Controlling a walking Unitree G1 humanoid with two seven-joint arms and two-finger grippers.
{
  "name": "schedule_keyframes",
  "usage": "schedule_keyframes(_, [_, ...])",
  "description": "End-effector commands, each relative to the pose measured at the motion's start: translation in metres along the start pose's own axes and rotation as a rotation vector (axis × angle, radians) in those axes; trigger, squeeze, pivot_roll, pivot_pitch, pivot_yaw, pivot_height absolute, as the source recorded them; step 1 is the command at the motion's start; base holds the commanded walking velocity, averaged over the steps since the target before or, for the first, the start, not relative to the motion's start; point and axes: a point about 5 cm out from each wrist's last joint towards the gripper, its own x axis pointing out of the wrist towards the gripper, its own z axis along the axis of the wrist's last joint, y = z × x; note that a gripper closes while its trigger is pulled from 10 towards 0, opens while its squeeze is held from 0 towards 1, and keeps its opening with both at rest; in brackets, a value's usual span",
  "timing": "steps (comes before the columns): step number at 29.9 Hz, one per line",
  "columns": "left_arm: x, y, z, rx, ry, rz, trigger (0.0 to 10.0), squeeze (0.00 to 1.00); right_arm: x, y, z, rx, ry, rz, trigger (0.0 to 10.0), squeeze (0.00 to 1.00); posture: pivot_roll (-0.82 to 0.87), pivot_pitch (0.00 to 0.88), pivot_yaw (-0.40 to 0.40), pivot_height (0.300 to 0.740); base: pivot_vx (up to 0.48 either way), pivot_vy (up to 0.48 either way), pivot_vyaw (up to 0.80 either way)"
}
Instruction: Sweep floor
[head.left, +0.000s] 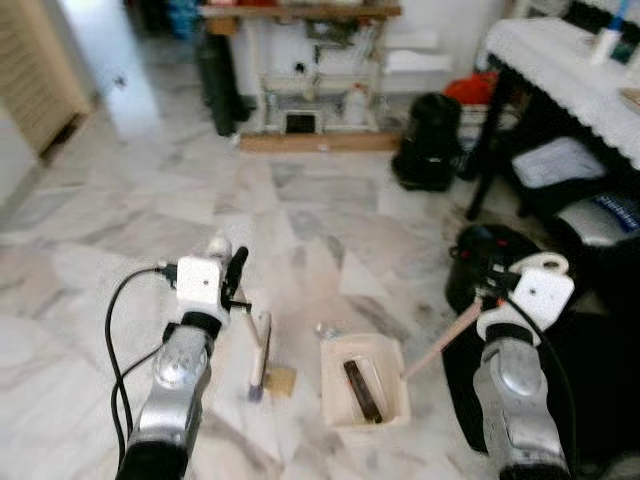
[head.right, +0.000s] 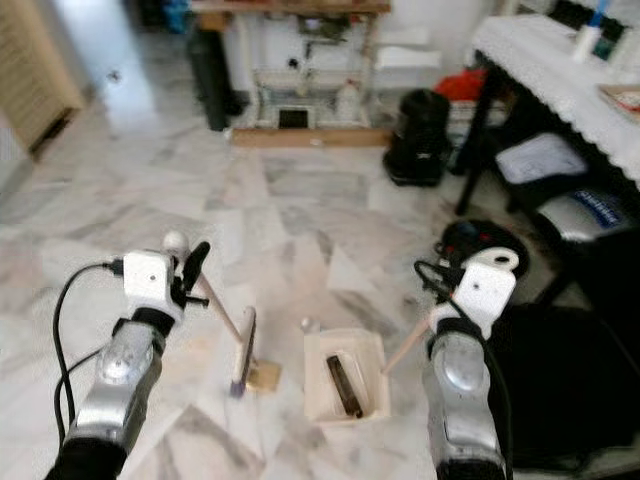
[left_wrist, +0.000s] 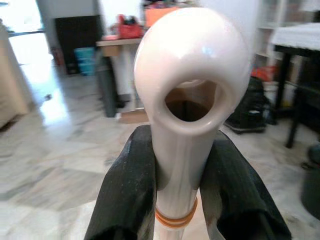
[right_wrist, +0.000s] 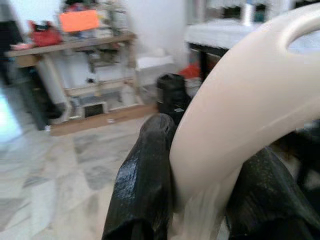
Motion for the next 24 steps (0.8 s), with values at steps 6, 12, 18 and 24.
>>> schedule_keyframes(6, [0.0005, 0.0055, 0.0046, 0.036, -0.035, 0.021, 10.0, 0.00, 0.0019, 0.0069, 0.0171, 0.027, -0.071, 0.021, 10.0, 0.00, -0.15, 0.000, -0.020, 0.740, 0.000, 0.000, 0.80])
schedule_keyframes(12, [0.0007, 0.0052, 0.0047, 0.035, -0.037, 0.027, 10.0, 0.00, 0.0017, 0.0079, 0.0173, 0.032, -0.067, 0.022, 10.0, 0.00, -0.15, 0.000, -0.022, 0.740, 0.000, 0.000, 0.80])
schedule_keyframes(18, [0.0008, 0.0081, 0.0052, 0.039, -0.036, 0.043, 10.0, 0.00, 0.0029, 0.0090, 0.0184, 0.034, -0.065, 0.025, 10.0, 0.00, -0.14, 0.000, -0.027, 0.740, 0.000, 0.000, 0.80])
schedule_keyframes(24, [0.0014, 0.0097, 0.0056, 0.045, -0.035, 0.052, 10.0, 0.00, 0.0045, 0.0087, 0.0203, 0.033, -0.066, 0.024, 10.0, 0.00, -0.14, 0.000, -0.028, 0.740, 0.000, 0.000, 0.80])
